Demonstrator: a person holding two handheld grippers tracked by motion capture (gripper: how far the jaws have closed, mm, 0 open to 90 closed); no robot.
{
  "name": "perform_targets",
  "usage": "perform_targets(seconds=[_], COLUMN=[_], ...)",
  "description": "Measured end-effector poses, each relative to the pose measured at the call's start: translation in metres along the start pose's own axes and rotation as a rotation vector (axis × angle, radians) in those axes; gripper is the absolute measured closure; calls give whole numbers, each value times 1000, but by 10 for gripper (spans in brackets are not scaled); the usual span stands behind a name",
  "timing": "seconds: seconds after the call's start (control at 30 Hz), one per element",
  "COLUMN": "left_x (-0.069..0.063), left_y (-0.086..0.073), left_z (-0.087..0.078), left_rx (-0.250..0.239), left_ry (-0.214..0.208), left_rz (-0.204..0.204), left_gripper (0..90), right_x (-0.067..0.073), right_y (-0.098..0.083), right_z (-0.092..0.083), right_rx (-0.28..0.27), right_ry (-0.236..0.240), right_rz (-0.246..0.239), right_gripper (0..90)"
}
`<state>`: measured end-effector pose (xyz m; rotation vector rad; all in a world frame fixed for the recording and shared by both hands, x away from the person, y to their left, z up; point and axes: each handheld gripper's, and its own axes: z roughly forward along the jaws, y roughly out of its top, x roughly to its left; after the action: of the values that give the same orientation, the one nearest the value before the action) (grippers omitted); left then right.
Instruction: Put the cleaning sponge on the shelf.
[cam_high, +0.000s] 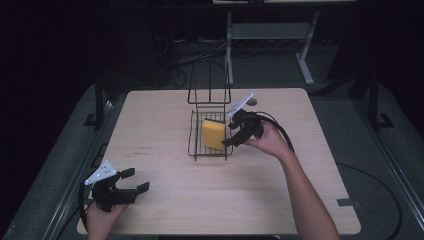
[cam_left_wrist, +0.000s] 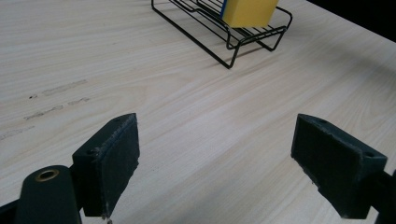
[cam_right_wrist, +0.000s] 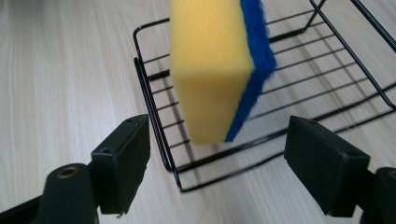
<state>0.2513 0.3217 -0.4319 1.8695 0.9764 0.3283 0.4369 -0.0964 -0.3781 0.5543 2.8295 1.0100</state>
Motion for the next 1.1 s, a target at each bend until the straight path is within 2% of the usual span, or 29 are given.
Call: perform_targets(seconds=[0.13,0.2,0.33,0.43,0.67,0.93,1.1], left_x=[-1,0,-1,-1,-1,-1,-1], left_y=[0,0,0,0,0,0,0], left_z=[0,-1,0,0,0,-1,0], left_rx=[0,-1,0,0,0,-1,0], left_ry=[0,2,2,3,4,6,5], left_rz=[2,4,5,3,1,7,5], left_gripper=[146,146,147,146,147,146,146], right_x=[1,1,1,1,0,3,5], right_y=[-11,-15,-23,-28,-38,-42,-51], right_z=[-7,-10,-17,-24,-34,-38,-39], right_rx=[-14,6,-7,-10,-1,12,11], right_ry=[-9,-10,-24,-31,-46,-47,-50], right_rz=[23,44,31,52,70,70,78], right_gripper=[216,203,208,208,207,202,201])
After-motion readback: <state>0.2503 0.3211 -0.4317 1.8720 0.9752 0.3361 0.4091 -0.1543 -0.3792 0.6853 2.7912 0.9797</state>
